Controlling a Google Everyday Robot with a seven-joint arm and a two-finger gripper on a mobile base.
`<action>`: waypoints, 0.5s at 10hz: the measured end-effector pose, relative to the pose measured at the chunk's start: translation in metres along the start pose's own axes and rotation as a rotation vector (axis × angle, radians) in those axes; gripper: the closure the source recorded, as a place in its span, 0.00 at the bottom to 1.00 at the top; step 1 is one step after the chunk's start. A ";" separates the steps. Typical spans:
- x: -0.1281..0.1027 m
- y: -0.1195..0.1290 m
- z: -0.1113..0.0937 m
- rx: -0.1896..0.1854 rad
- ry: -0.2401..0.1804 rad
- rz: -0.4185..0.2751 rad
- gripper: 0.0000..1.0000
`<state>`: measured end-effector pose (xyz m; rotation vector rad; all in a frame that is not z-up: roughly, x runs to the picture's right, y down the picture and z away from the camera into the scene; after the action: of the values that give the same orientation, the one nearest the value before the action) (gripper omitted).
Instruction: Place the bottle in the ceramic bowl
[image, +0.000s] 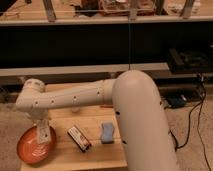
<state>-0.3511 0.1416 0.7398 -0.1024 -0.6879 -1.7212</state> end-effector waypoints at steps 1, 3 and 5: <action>0.001 -0.001 0.002 0.004 -0.006 -0.007 0.88; 0.001 -0.011 0.007 0.019 -0.025 -0.029 0.88; 0.000 -0.016 0.011 0.027 -0.039 -0.044 0.88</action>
<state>-0.3694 0.1488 0.7427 -0.1030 -0.7474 -1.7550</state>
